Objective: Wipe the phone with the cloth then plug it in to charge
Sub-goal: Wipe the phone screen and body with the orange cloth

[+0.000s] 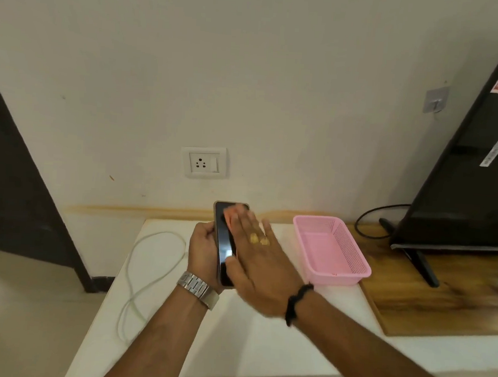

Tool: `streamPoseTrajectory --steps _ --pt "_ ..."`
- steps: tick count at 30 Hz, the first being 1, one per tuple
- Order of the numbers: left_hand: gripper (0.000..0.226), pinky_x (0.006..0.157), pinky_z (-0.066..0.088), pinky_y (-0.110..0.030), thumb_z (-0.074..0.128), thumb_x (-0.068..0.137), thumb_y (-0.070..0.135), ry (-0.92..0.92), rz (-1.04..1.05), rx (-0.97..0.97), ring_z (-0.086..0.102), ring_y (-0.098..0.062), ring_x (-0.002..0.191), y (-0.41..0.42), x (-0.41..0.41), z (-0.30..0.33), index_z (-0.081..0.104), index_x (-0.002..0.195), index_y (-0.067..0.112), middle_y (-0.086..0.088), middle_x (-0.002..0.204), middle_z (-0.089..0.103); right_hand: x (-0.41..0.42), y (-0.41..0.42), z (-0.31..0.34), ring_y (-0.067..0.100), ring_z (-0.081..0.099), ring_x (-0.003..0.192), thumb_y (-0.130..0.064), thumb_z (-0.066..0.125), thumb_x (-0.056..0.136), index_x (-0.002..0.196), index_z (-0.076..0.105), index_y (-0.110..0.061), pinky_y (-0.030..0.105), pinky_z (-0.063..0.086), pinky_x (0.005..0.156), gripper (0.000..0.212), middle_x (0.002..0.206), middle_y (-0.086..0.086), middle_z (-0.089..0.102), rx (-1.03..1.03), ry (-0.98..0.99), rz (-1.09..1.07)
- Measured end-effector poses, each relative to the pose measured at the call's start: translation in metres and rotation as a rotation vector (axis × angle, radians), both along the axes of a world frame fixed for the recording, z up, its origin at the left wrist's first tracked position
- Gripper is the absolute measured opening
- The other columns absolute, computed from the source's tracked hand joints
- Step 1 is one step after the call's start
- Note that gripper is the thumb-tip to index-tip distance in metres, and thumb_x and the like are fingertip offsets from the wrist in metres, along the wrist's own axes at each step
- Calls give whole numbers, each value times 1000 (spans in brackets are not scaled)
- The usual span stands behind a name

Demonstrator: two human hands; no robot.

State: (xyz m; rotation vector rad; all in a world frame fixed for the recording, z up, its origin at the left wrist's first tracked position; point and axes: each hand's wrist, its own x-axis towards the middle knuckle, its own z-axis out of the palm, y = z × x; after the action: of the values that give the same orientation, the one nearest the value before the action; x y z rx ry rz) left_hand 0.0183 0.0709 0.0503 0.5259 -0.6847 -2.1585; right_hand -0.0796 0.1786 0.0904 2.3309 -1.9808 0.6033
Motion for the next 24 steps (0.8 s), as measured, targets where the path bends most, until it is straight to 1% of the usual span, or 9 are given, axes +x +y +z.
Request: streamPoseTrajectory --steps 4,5,8,9,12,13,16,20,24 --pt "54 102 53 -42 38 95 38 -41 -12 -22 75 -31 98 10 -5 -2 82 101 7 -25 111 77 10 1 -12 13 -20 156 -38 32 105 164 -8 -18 40 -7 128 74 171 0 -16 -19 -2 68" --pt "48 98 55 -41 42 94 38 -58 -22 -24 75 -30 95 15 -9 -5 79 105 9 -22 108 77 2 -9 -2 13 -19 156 -33 34 104 164 -6 -18 42 -7 128 73 172 0 -13 -9 13 37" --pt "20 66 56 -28 57 77 36 -58 -4 10 65 -21 68 18 -8 -3 65 81 18 -7 80 62 -15 -10 7 11 -18 156 -27 35 103 163 -9 -19 44 -5 128 75 172 0 -12 10 9 -29" --pt "22 68 57 -29 56 79 35 -40 14 22 66 -22 71 15 -7 -4 67 82 17 -9 84 64 -10 0 -2 12 -19 156 -29 34 102 163 -10 -19 43 -5 128 76 172 0 -14 12 -3 -17" --pt "44 108 51 -44 39 96 32 -5 28 44 68 -34 109 16 -10 -5 72 111 7 -25 120 70 5 14 -17 12 -21 155 -34 31 99 163 -9 -20 38 -9 127 77 171 -2 -16 15 -33 66" --pt "42 105 51 -43 40 96 32 -13 21 31 69 -32 107 19 -11 -6 71 111 9 -22 116 72 0 7 -13 11 -21 155 -32 33 100 164 -8 -21 39 -9 127 77 171 -3 -16 4 -13 61" --pt "21 75 50 -33 55 82 34 -8 15 21 65 -21 74 18 -12 -6 66 89 18 -8 86 64 -14 -1 -1 9 -19 155 -28 34 100 163 -10 -23 45 -4 128 78 171 -4 -15 9 40 -1" --pt "49 91 57 -37 41 96 37 -3 24 41 75 -27 96 17 -12 -13 82 103 10 -14 109 77 0 11 -10 10 -19 156 -35 29 98 164 -7 -21 44 -5 128 76 172 -4 -14 34 -11 65" --pt "25 75 56 -32 55 83 34 14 37 33 68 -22 77 17 -9 -11 70 89 14 -8 85 69 -16 4 -2 9 -16 156 -30 32 99 163 -10 -25 46 -3 128 77 171 -6 -14 9 47 6"
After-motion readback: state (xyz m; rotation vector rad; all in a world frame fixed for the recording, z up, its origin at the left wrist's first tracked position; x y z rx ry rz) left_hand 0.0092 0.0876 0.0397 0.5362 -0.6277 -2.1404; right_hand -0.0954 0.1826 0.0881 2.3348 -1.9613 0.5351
